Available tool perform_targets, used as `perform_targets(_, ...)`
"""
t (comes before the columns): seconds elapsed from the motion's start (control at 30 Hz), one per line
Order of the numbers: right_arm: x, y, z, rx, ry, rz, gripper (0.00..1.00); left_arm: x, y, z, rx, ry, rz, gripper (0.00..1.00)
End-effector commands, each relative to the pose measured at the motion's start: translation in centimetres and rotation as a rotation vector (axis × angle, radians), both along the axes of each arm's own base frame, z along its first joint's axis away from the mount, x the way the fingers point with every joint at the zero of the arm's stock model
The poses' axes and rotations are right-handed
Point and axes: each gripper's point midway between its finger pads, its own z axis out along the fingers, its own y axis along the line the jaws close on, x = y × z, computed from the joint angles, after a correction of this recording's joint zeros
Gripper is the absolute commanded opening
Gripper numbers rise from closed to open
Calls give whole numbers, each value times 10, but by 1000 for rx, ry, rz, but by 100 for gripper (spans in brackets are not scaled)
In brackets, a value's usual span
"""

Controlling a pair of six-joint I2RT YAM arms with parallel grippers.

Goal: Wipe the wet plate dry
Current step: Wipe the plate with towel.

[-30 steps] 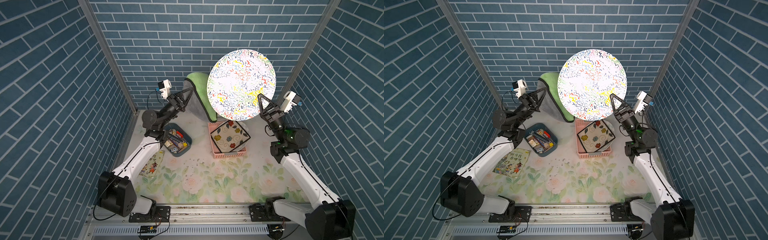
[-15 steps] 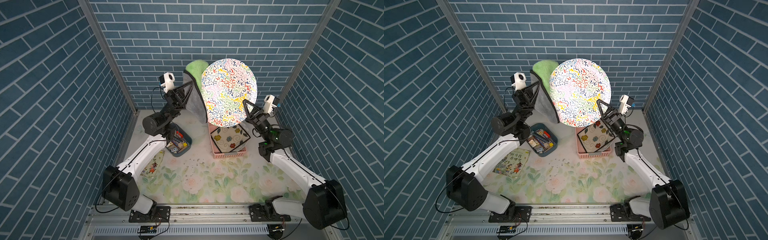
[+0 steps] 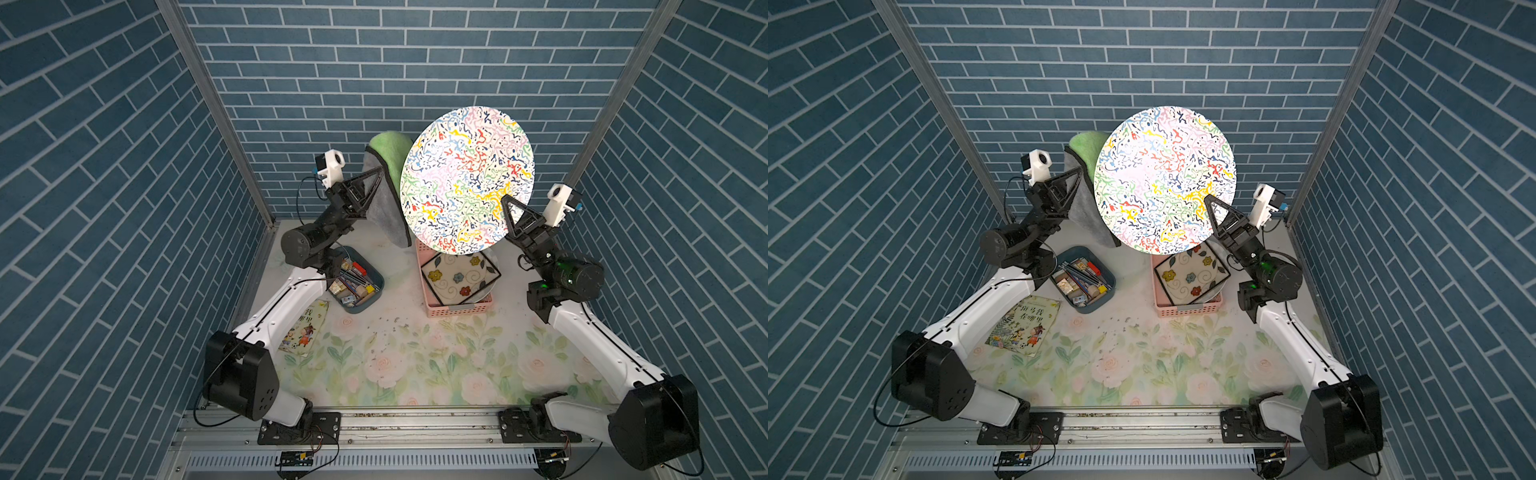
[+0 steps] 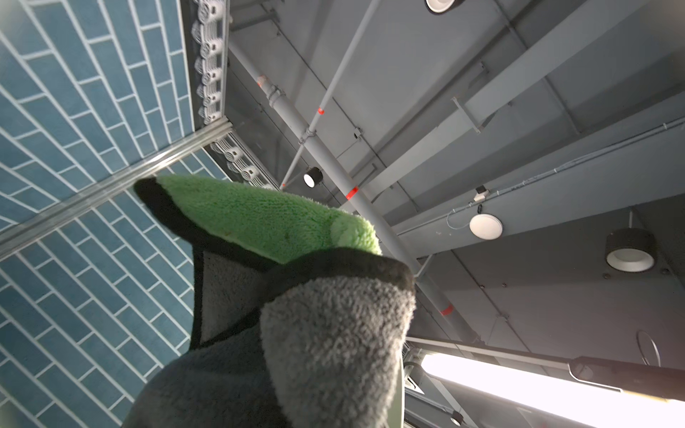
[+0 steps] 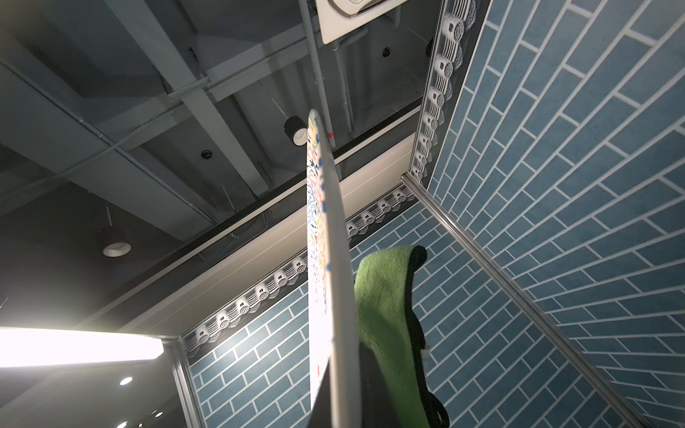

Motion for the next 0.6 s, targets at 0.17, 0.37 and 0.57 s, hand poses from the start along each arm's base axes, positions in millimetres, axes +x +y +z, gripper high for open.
perform_targets(0.17,-25,48,2,-10,-74,144,0,-56,-20,51,-81,-159,-128,0)
perform_targets(0.37,-21,64,37,31,-159,180,0,-78,-68,32,-85,-109,-262,0)
perform_targets(0.57,23,29,69,56,-156,25,0,-88,-74,7,-126,-46,-340,0)
